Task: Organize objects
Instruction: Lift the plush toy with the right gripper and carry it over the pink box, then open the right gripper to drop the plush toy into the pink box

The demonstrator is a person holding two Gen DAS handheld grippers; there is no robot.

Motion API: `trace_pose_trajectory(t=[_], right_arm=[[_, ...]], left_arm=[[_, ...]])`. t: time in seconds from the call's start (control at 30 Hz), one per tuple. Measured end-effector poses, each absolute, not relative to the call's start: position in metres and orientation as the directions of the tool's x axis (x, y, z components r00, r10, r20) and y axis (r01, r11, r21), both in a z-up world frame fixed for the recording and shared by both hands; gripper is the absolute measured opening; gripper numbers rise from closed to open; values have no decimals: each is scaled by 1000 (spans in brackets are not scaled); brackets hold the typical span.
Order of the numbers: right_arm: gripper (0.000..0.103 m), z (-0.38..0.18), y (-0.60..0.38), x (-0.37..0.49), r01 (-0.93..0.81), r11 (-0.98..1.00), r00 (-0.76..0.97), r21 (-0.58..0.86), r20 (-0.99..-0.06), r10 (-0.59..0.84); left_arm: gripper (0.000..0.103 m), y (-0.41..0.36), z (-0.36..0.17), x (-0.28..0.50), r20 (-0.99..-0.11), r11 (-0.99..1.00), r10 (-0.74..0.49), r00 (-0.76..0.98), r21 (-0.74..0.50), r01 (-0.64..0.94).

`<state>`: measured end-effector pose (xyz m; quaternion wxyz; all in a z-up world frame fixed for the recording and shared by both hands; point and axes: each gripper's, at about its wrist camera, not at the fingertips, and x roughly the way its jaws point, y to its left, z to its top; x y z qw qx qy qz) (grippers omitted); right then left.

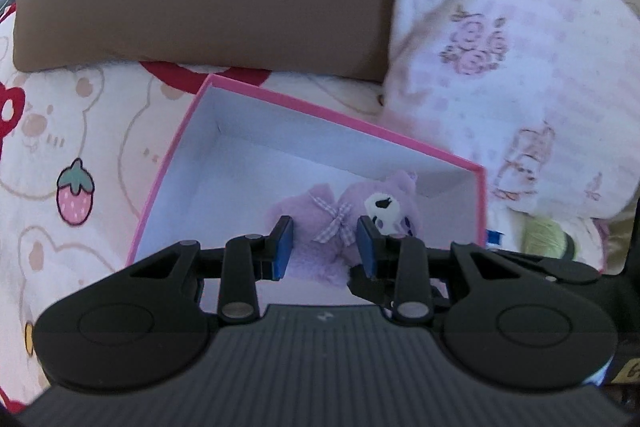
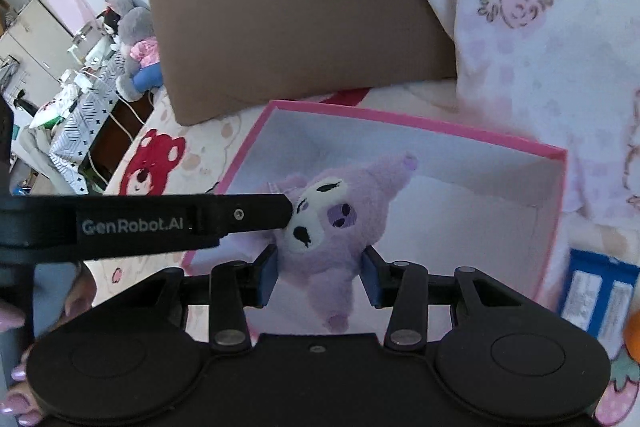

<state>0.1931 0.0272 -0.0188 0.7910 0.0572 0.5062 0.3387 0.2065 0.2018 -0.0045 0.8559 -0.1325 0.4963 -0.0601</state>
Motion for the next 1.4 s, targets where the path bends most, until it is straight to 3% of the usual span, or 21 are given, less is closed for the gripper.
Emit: trace_pose_trajectory(t=[0.2,0.57,1.17,1.4], right_arm=[[47,-54,51,232,-482,769,243,420,-779,577],[47,-109,63,266,-400,789,141,466,-819,556],[47,-126,80,271,-467,790,153,398,-843,515],[63,-102,79,245,-525,805,230,277,-865,447]], left_arm=[[32,200,-33,243,-840,979,-171,515,-202,-4],[32,200,-83,291,-897,984,-145,417,-175,-32],[32,203,-108,302,-906,994,-56,420,-92,-65],[35,218,-94,286,-887,981,-118,447,-173,-83]])
